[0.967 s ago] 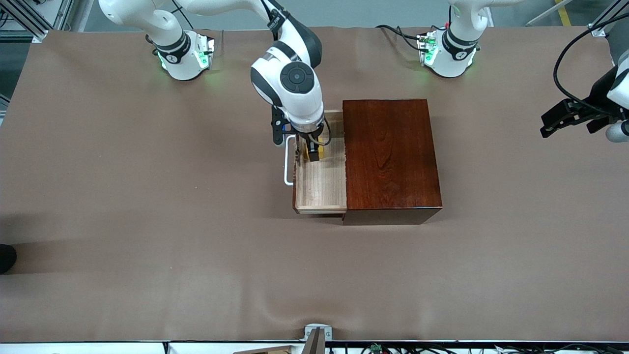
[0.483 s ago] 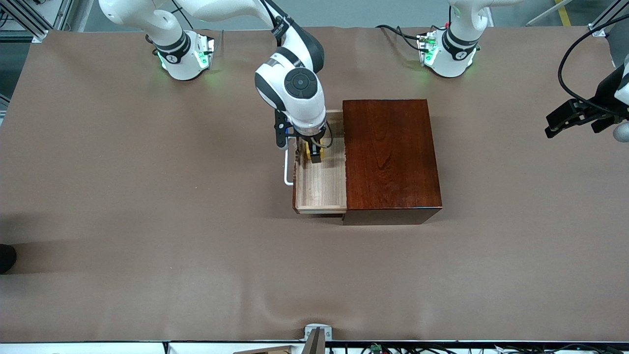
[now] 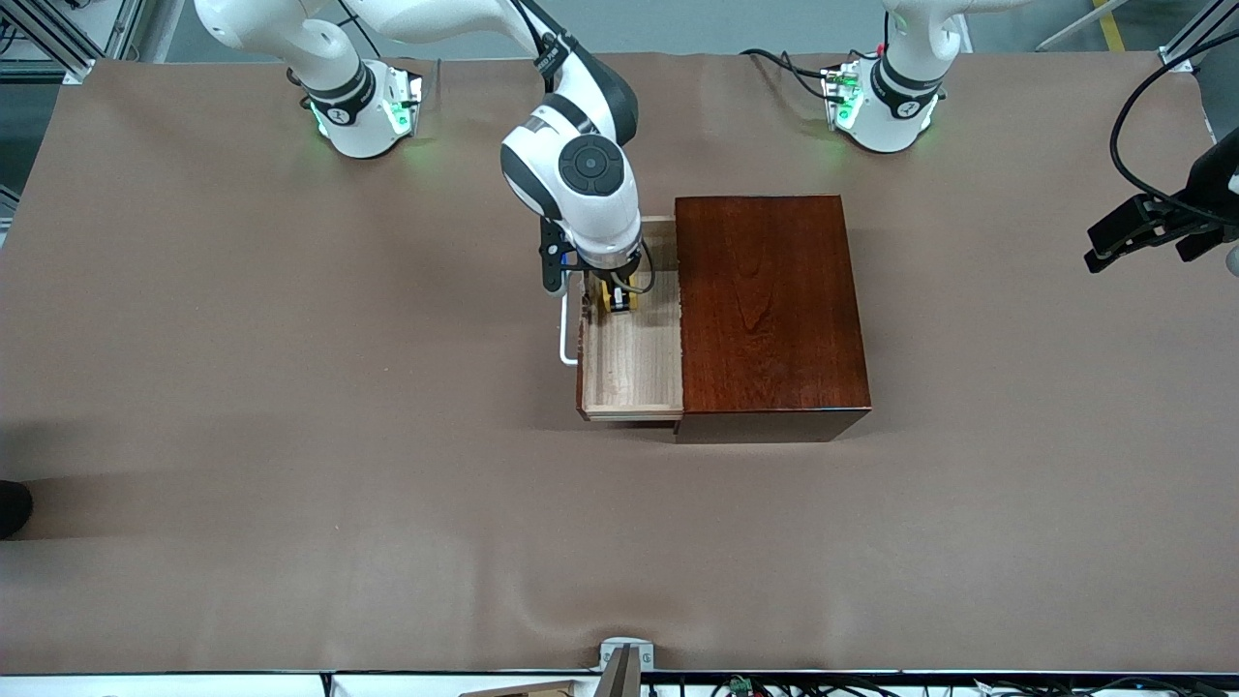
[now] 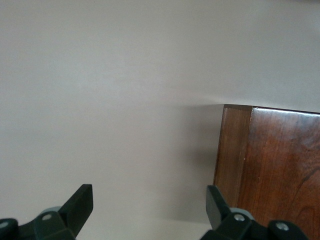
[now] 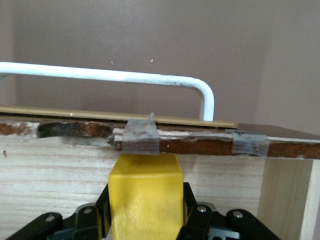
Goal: Open drawer, take yellow block, close drawer
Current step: 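Close the right gripper on the yellow cube, then lift the yellow cube out and carry it away from the box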
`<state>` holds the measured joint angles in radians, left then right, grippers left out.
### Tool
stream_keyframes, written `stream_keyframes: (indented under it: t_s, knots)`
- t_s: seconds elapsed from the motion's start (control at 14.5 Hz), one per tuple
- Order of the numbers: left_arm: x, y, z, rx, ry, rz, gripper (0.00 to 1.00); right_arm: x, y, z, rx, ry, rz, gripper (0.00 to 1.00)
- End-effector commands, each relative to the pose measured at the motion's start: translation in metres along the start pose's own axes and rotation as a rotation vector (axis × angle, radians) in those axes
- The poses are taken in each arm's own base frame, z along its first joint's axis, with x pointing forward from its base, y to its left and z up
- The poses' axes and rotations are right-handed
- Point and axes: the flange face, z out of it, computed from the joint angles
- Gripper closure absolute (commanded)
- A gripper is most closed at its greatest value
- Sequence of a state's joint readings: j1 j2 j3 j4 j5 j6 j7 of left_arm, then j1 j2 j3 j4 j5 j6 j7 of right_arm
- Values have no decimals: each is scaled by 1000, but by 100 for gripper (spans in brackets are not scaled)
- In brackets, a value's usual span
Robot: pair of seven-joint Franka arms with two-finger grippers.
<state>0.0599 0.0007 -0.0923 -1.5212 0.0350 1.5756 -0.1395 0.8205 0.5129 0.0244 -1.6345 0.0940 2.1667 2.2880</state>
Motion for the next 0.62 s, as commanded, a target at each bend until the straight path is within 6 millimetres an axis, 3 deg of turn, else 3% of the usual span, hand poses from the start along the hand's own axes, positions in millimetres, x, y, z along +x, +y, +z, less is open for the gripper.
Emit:
stream_keyframes:
  t_s: [0.0,0.35,0.55]
  knots:
    - [-5,-2,-6,2,12,21,0,-5,-8,-19,11,-19,27,100]
    - [-6,0,-4,2,3,24,0,8,-39,-66,-20,-72,98,100]
    - [-6,0,-3,4,0,26,0,29,-59,-89,-57,-83,143,100]
